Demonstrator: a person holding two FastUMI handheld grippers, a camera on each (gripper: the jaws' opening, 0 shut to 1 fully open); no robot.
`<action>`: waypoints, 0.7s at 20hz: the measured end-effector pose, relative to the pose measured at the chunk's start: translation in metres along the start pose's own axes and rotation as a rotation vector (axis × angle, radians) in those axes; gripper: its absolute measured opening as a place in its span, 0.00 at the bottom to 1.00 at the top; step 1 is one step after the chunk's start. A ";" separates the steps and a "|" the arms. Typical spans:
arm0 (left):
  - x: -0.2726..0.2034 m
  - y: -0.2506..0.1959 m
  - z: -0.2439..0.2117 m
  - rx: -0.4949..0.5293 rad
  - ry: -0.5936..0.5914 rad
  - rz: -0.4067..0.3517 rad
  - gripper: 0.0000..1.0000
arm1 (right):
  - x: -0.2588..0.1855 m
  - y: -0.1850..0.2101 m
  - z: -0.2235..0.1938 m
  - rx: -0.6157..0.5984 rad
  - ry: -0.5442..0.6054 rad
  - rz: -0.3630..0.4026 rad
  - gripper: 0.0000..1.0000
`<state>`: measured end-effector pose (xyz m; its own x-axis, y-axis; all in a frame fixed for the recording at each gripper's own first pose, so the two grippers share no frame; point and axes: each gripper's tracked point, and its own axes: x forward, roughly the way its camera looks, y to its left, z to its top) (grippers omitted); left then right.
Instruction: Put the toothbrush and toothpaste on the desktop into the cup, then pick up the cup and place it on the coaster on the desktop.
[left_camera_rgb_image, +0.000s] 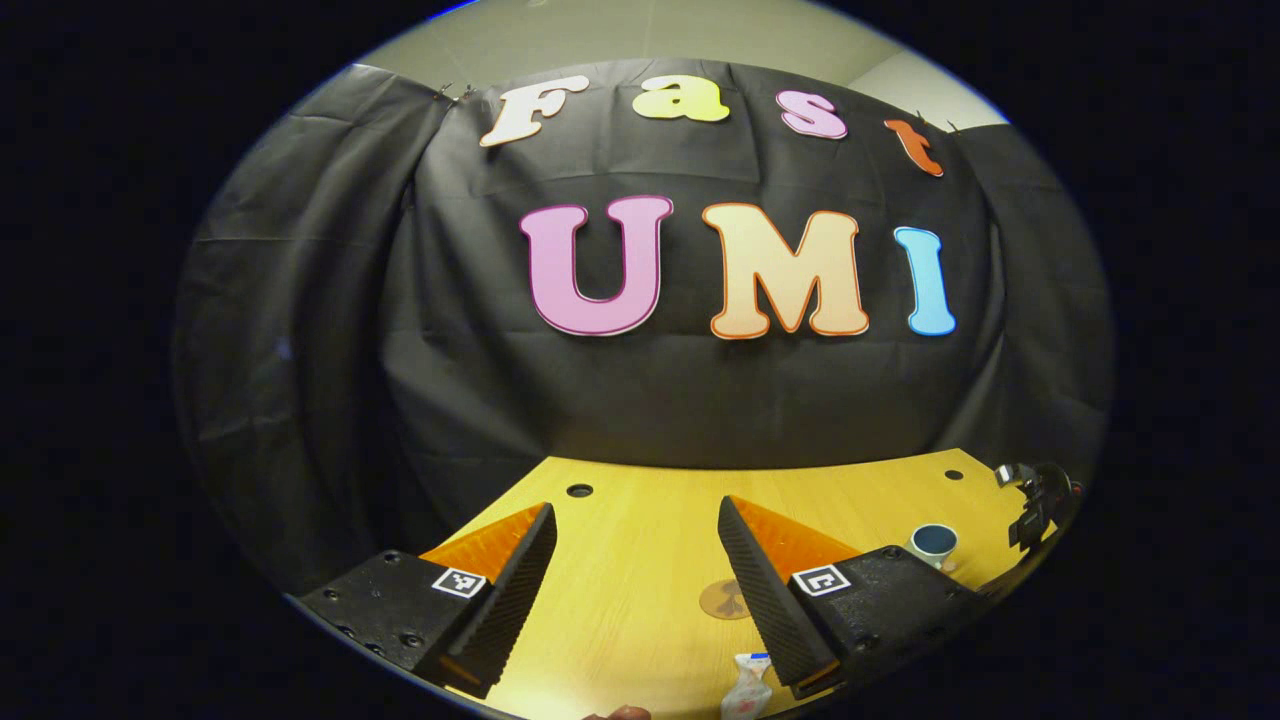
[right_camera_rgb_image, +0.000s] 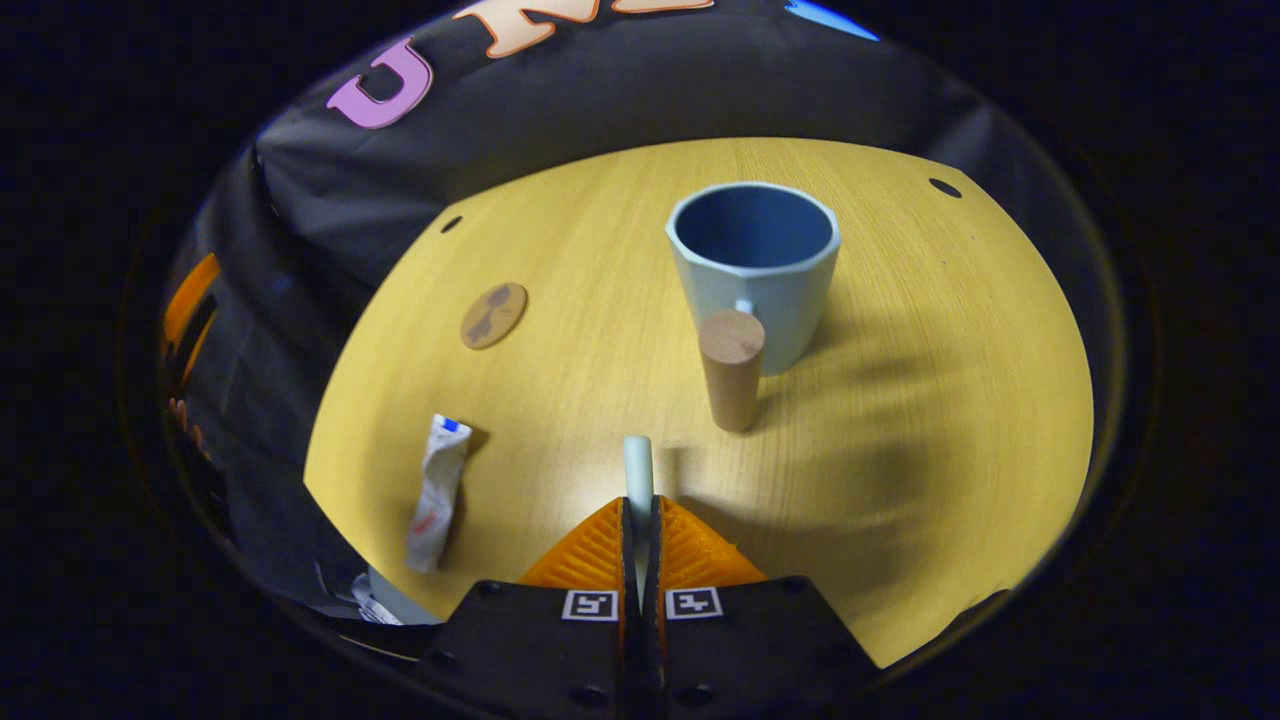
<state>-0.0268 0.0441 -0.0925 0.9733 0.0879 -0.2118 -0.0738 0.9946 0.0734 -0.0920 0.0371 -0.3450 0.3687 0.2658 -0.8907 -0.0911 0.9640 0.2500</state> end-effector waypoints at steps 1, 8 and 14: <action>0.001 -0.003 -0.007 -0.004 0.020 -0.010 0.95 | -0.004 0.005 0.004 0.011 -0.012 0.016 0.03; 0.002 -0.048 -0.102 0.041 0.295 -0.133 0.95 | -0.032 0.018 0.039 0.058 -0.103 0.098 0.03; -0.015 -0.080 -0.199 0.146 0.606 -0.223 0.96 | -0.044 0.012 0.045 0.079 -0.133 0.114 0.03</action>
<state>-0.0784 -0.0254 -0.2893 0.6647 -0.0606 -0.7447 0.1867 0.9786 0.0870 -0.0681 0.0363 -0.2855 0.4800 0.3643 -0.7981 -0.0684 0.9225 0.3799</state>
